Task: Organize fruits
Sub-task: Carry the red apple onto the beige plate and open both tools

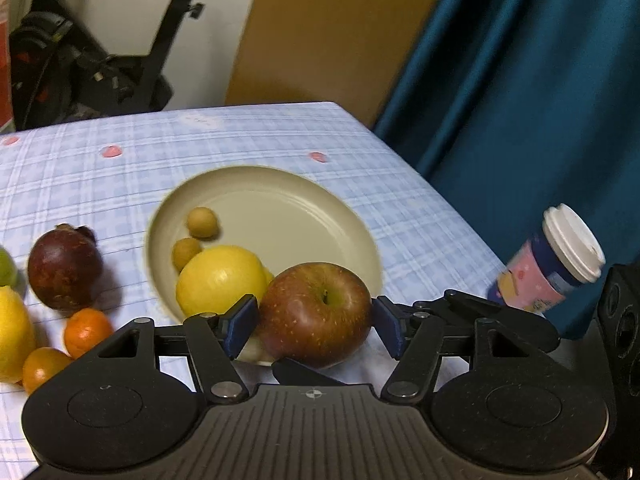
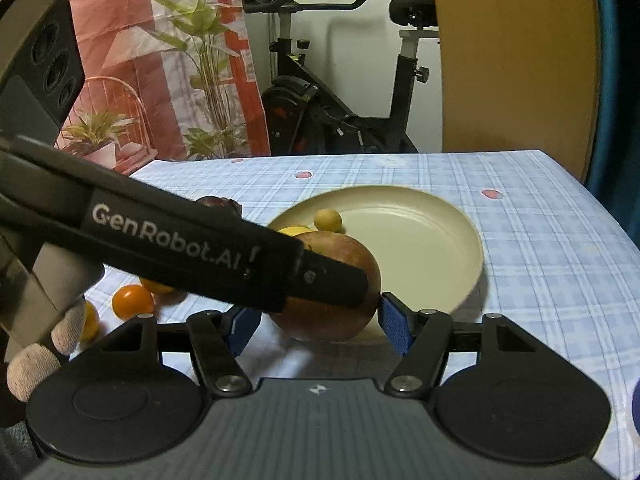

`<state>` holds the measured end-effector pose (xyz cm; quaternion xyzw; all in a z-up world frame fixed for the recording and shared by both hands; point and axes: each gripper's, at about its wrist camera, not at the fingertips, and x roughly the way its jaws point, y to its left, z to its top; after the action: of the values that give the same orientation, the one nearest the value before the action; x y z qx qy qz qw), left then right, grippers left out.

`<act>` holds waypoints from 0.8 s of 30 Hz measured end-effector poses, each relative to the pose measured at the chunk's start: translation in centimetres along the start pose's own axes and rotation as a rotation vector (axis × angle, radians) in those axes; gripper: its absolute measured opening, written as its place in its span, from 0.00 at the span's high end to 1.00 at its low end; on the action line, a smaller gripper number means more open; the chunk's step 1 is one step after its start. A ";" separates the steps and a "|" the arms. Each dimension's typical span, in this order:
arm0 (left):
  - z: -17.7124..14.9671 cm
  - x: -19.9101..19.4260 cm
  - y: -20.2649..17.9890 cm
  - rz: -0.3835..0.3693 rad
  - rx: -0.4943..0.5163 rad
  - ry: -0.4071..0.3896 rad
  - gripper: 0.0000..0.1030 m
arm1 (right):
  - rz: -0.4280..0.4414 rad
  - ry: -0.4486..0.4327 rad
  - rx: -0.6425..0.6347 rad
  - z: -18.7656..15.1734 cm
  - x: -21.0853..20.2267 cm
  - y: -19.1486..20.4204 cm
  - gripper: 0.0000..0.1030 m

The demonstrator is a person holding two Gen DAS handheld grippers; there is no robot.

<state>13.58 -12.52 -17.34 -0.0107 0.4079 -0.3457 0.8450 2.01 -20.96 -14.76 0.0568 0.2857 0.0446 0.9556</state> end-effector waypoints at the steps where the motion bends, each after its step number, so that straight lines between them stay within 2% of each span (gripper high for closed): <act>1: 0.1 0.1 0.3 0.009 -0.007 0.001 0.36 | 0.008 0.006 -0.004 0.1 0.4 0.1 0.35; 10: 1.1 1.4 3.3 0.078 -0.063 0.014 0.35 | 0.071 0.046 -0.022 1.1 4.6 0.2 0.35; 24: 1.7 0.6 4.7 0.132 -0.058 -0.019 0.35 | 0.096 -0.003 -0.042 1.6 7.2 1.0 0.35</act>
<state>17.72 -9.78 -18.06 -0.0115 0.4097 -0.2773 0.8690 8.80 -19.24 -17.18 0.0505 0.2801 0.0961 0.9538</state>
